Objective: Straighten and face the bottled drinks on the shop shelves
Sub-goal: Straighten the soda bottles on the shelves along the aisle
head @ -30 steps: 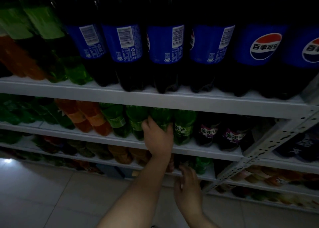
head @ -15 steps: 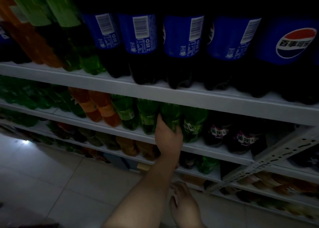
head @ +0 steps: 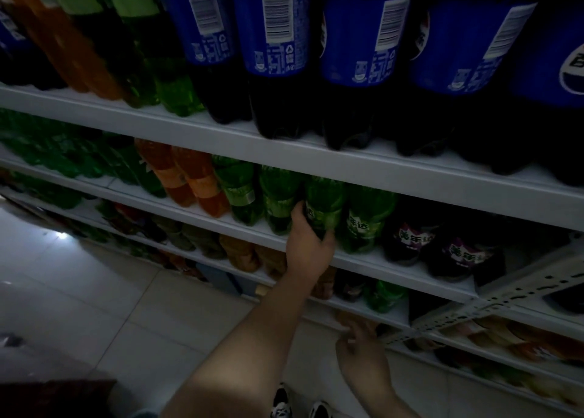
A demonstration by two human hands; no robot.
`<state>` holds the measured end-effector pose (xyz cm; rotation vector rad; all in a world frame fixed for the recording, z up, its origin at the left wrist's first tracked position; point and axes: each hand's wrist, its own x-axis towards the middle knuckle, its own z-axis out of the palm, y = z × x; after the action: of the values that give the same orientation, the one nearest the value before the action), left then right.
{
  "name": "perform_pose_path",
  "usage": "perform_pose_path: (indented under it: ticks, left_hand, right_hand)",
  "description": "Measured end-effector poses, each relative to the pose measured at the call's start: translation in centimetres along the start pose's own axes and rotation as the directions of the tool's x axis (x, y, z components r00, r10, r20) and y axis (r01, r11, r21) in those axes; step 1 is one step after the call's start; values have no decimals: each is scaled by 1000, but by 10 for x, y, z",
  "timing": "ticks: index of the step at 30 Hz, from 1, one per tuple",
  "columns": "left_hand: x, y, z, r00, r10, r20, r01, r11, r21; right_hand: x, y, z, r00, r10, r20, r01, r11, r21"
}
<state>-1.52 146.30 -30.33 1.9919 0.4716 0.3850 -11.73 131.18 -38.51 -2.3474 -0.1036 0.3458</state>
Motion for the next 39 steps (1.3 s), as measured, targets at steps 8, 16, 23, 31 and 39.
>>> perform_pose_path:
  ticks: [8, 16, 23, 31, 39]
  left_hand:
    - [-2, 6, -2, 992, 63, -107, -45, 986, 158]
    - [3, 1, -35, 978, 62, 198, -40, 993, -114]
    - [6, -25, -57, 914, 195, 356, -175, 981, -88]
    - [34, -54, -114, 903, 222, 369, -186, 974, -130]
    - [64, -47, -132, 934, 209, 291, -210, 977, -30]
  right_hand:
    - [64, -86, -46, 964, -34, -264, 152, 884, 442]
    - [84, -122, -33, 957, -57, -283, 182, 879, 440]
    - [100, -146, -16, 872, -11, -490, 206, 915, 347]
    - [99, -170, 29, 682, 219, -698, 33, 944, 328]
    - [111, -177, 38, 651, 269, -710, -86, 955, 283]
